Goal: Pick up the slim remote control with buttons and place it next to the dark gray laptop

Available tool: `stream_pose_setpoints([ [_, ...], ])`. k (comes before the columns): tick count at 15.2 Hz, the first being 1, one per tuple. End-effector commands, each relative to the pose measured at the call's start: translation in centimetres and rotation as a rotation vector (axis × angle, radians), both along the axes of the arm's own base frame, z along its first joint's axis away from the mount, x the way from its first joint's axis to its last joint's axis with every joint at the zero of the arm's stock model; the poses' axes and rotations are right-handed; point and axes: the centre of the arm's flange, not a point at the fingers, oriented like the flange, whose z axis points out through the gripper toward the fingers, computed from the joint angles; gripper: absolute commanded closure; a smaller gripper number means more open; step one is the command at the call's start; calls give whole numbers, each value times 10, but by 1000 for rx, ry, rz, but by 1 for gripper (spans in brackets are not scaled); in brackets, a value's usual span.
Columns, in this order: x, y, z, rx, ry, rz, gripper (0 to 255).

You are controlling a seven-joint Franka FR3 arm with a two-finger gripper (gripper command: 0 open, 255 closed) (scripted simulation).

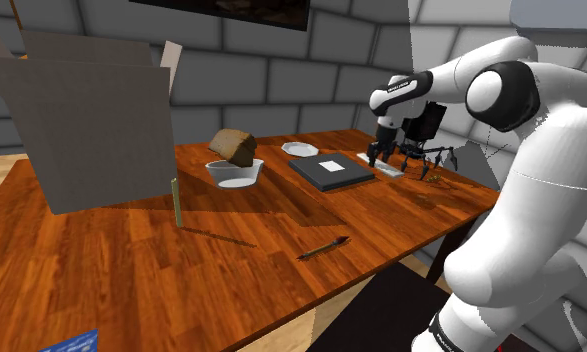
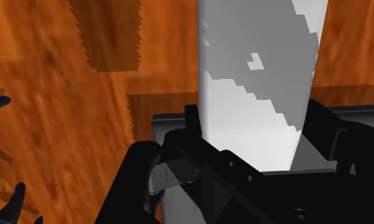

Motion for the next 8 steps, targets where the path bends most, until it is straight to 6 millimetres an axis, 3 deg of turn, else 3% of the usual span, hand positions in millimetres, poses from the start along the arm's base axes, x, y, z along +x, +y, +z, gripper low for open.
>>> stream_pose_setpoints([
  [1, -2, -27, -2, -1, 0, 2, 255],
  [8, -14, -119, -1, -1, 0, 2, 255],
])
